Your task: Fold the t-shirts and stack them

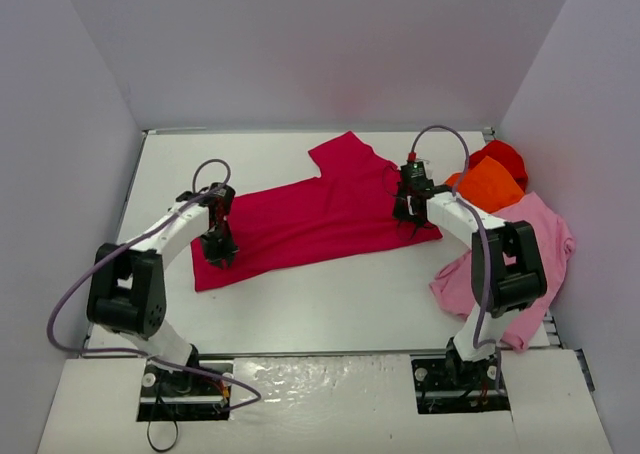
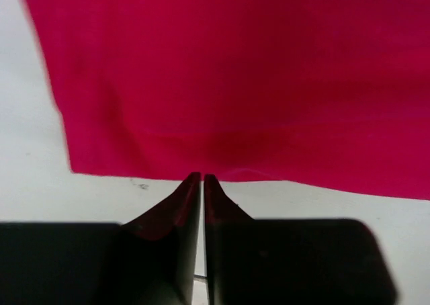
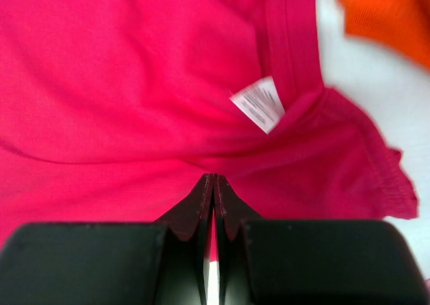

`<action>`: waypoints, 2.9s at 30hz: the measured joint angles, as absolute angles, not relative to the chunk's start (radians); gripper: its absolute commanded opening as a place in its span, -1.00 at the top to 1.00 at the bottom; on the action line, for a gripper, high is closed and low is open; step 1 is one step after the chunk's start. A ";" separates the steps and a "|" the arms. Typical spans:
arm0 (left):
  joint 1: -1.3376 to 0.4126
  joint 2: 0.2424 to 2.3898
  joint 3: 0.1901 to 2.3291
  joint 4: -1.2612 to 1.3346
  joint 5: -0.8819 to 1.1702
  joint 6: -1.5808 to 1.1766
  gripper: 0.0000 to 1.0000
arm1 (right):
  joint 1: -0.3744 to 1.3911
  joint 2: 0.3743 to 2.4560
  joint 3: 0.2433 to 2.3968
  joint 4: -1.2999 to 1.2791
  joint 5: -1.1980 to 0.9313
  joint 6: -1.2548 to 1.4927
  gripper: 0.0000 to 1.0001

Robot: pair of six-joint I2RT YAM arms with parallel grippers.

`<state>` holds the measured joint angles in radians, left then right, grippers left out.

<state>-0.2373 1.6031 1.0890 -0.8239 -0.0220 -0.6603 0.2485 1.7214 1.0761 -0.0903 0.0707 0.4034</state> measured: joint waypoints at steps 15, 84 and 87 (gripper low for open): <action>-0.286 1.749 1.103 -0.702 0.037 -0.682 1.00 | 0.282 1.780 1.005 -0.022 0.064 0.414 1.00; -0.479 1.606 0.939 -0.669 0.024 -0.767 1.00 | 0.534 1.553 0.705 0.104 0.073 0.577 1.00; -0.479 1.571 0.902 -0.689 0.019 -0.768 1.00 | 0.553 1.502 0.673 0.058 0.074 0.608 1.00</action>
<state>-0.4786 1.5709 0.9016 -0.6890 0.0186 -0.7676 0.5533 1.5019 0.6735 0.0575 0.0740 0.6084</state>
